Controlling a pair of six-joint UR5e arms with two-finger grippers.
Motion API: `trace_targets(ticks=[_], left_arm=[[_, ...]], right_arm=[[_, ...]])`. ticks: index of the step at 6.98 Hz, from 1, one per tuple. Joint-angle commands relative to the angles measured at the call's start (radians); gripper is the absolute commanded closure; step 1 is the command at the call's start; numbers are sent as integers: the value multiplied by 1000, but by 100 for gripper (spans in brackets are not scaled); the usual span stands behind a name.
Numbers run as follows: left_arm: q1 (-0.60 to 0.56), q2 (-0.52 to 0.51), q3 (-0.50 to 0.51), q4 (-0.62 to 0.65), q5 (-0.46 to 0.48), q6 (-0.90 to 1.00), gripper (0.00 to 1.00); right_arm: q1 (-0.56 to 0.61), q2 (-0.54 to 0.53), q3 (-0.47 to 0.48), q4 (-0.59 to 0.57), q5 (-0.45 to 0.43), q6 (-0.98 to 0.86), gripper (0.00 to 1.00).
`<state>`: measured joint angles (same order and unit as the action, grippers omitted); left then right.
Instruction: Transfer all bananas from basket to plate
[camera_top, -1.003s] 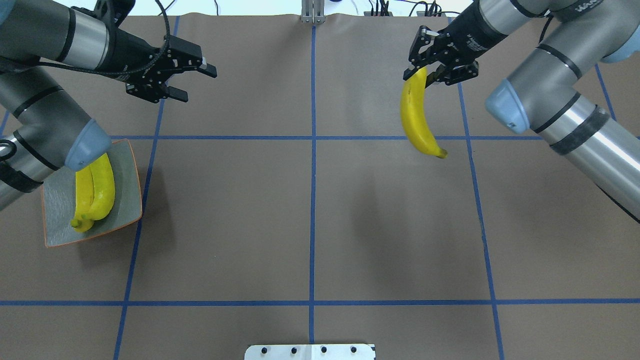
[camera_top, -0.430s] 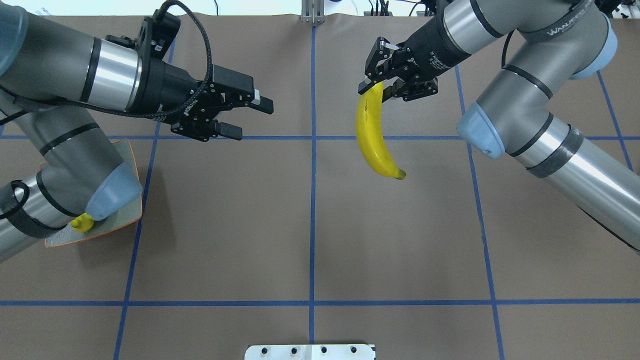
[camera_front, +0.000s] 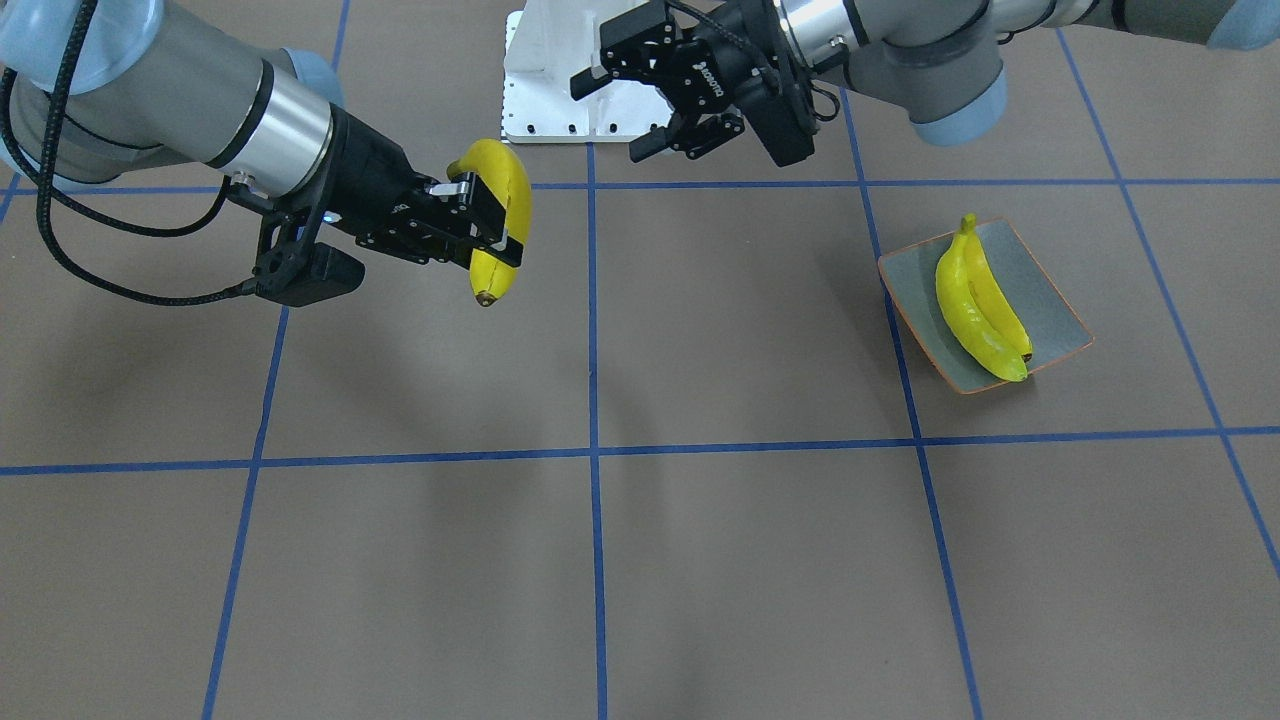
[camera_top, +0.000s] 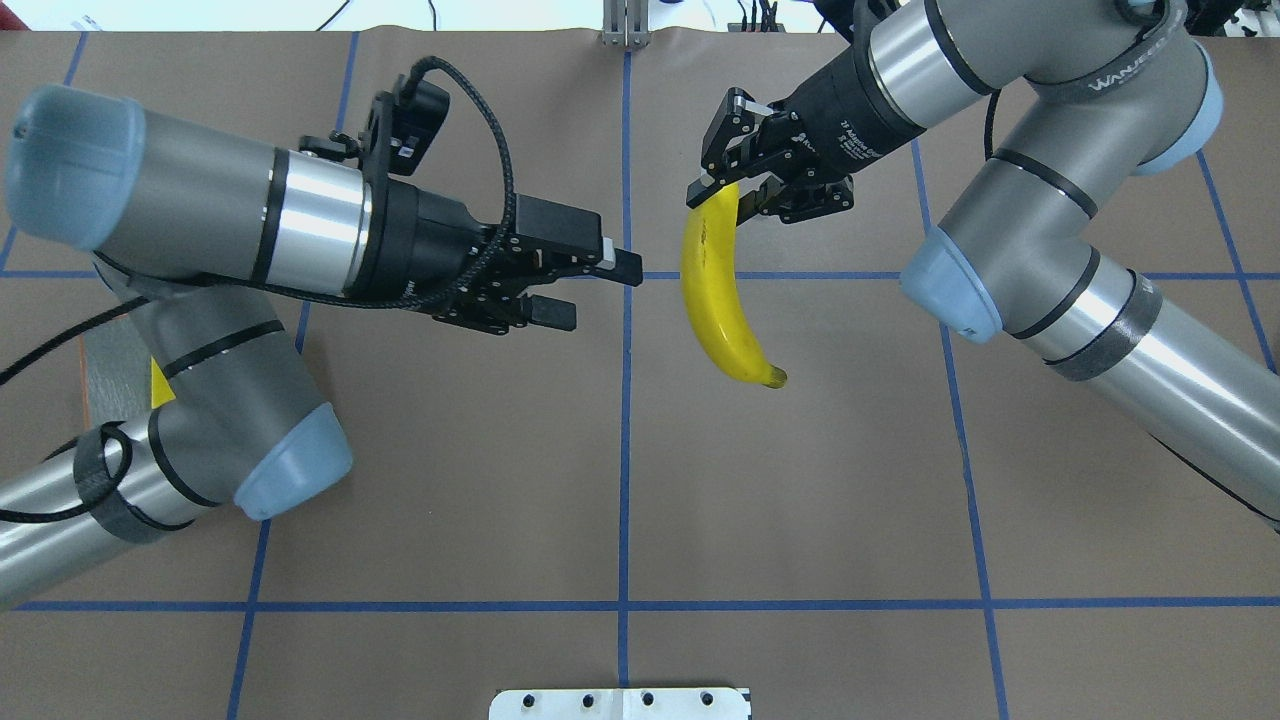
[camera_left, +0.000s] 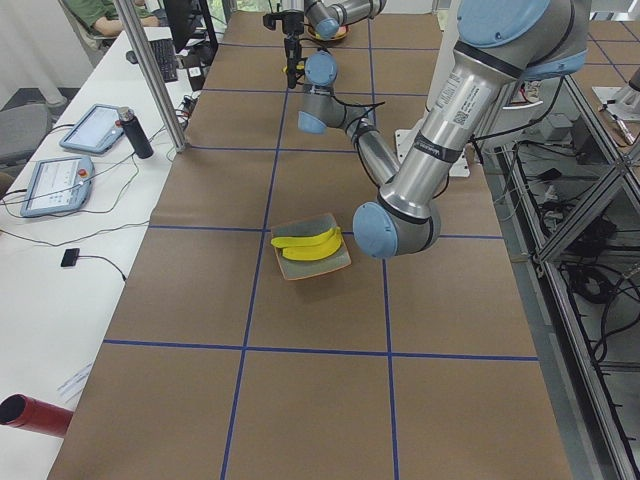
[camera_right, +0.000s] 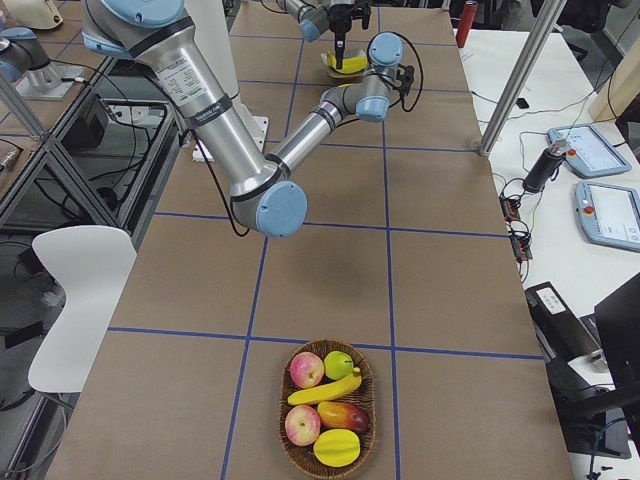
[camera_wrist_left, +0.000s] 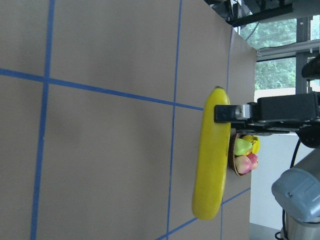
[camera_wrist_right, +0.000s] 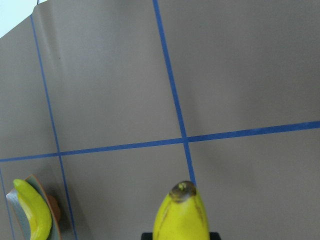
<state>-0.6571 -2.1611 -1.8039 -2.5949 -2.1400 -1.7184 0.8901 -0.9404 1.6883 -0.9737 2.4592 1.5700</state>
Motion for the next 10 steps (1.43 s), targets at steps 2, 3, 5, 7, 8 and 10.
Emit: trace_targets(ticks=[2, 3, 5, 7, 8, 10], left_arm=[[71, -31, 53, 2, 118, 10, 0], [70, -31, 70, 2, 121, 22, 0], [71, -37, 83, -2, 153, 34, 0], [74, -81, 110, 4, 157, 34, 0], [76, -88, 120, 4, 157, 34, 0], [77, -103, 155, 4, 157, 36, 0]], right_arm=[[-7, -1, 5, 0, -5, 25, 100], [-7, 0, 5, -2, -6, 40, 100], [-7, 0, 2, -3, -32, 76, 100], [-8, -1, -2, -3, -32, 76, 100], [-10, -1, -2, -3, -32, 76, 100], [-10, -5, -2, -2, -32, 77, 100]])
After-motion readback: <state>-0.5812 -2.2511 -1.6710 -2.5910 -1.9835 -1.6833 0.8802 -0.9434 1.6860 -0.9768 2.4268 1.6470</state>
